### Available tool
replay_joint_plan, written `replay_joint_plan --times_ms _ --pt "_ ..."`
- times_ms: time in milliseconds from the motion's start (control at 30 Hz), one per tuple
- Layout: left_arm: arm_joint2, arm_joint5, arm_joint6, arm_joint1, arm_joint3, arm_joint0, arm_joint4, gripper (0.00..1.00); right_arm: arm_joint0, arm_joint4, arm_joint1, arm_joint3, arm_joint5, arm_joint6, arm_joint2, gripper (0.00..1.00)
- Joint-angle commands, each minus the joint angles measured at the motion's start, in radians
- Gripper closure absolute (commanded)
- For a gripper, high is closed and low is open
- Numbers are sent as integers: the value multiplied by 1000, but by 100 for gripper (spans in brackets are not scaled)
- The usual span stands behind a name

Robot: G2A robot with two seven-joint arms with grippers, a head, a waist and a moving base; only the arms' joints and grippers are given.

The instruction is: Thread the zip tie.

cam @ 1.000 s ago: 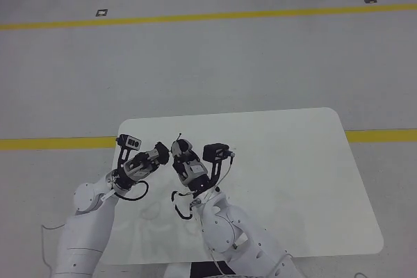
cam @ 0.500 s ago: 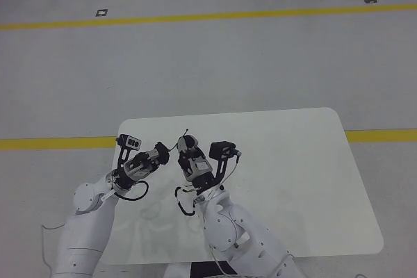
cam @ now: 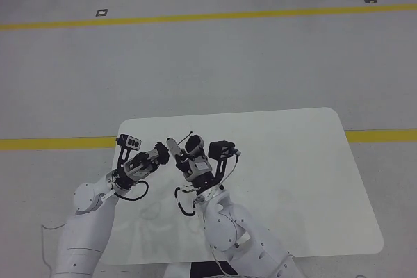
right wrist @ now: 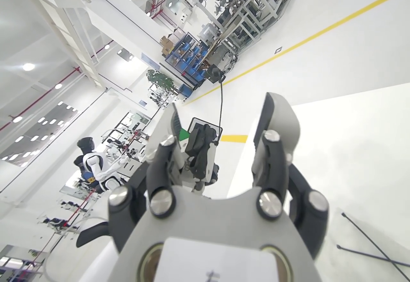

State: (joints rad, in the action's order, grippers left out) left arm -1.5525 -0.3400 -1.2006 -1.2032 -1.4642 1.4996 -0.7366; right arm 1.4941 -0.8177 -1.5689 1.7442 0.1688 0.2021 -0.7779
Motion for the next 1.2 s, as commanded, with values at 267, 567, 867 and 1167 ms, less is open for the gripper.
replay_joint_plan --times_ms 267,567,867,1167 --pt "0 0 0 0 0 0 0 100 51 -86 19 39 -22 41 -70 0" --pt "-6 94 31 -1 -18 9 -181 100 89 -161 34 73 -65 101 -121 0" --pt "1 236 4 -4 -22 17 -406 100 66 -267 34 49 -54 140 -109 0" --pt "30 329 29 -9 -37 21 -522 100 27 -378 30 9 -28 147 -79 0"
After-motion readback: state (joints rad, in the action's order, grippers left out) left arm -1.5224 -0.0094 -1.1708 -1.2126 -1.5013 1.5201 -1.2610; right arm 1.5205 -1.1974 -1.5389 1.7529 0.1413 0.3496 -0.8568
